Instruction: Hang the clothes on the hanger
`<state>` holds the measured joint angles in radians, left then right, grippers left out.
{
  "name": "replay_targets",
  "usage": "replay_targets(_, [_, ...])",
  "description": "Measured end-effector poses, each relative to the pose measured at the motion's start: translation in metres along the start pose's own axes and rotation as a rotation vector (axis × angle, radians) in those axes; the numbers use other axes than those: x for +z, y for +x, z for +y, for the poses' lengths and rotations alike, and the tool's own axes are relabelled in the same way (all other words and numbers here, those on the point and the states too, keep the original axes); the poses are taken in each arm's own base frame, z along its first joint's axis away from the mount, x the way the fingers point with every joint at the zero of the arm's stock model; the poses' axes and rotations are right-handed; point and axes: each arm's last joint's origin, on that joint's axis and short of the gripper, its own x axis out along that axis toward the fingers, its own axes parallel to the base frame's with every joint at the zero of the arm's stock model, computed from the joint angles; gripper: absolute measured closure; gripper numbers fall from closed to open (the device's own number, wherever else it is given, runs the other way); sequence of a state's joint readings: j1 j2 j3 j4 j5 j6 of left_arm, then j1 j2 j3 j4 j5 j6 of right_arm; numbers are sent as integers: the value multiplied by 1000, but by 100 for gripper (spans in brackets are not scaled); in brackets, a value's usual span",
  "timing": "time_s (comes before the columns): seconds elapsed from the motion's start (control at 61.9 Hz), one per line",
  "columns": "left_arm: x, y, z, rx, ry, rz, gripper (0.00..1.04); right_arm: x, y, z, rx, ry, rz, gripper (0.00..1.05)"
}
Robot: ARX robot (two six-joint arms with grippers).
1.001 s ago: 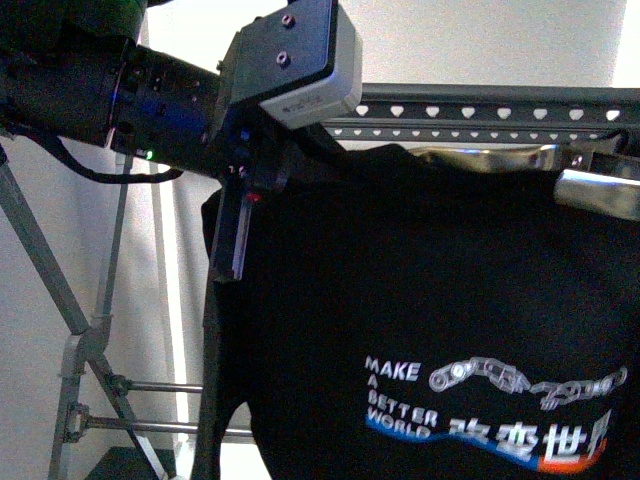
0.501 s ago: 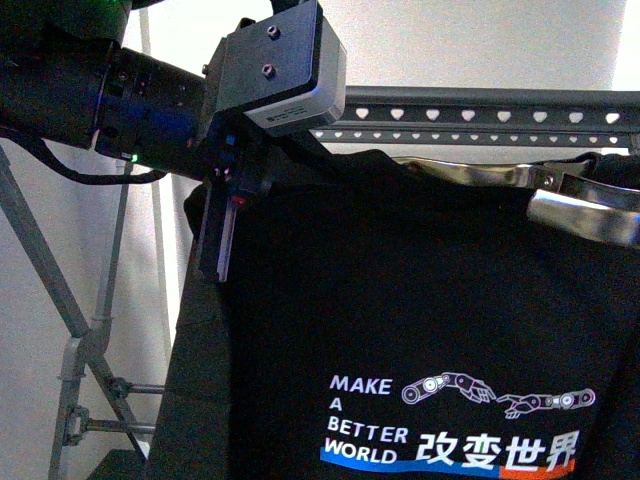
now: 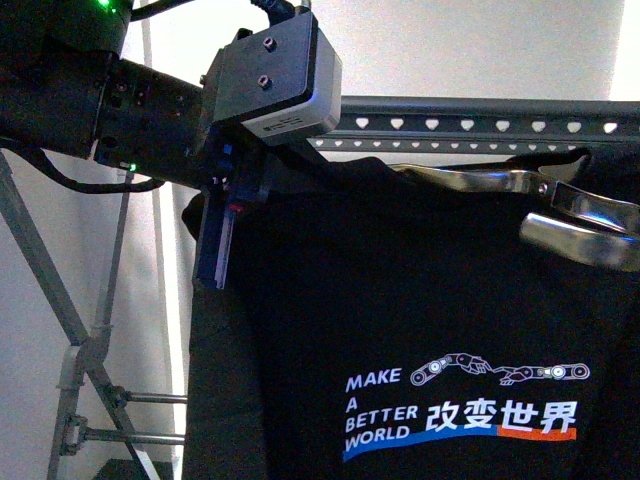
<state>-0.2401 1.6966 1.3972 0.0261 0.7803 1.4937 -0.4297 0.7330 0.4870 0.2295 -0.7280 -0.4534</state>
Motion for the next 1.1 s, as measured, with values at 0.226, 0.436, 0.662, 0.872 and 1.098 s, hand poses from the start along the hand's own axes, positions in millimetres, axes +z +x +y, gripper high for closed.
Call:
replay_targets(0.226, [0, 0, 0, 0, 1, -1, 100, 35, 46, -42, 35, -678, -72, 7])
replay_targets(0.436, [0, 0, 0, 1, 3, 3, 100, 35, 93, -51, 136, -1170, -17, 7])
replay_targets(0.662, [1, 0, 0, 0, 4, -1, 100, 37, 122, -45, 178, -1223, -12, 7])
replay_targets(0.872, [1, 0, 0, 0, 5, -1, 100, 29, 144, -44, 200, -1219, 19, 7])
replay_targets(1.098, [1, 0, 0, 0, 5, -1, 100, 17, 164, -45, 197, -1182, 34, 7])
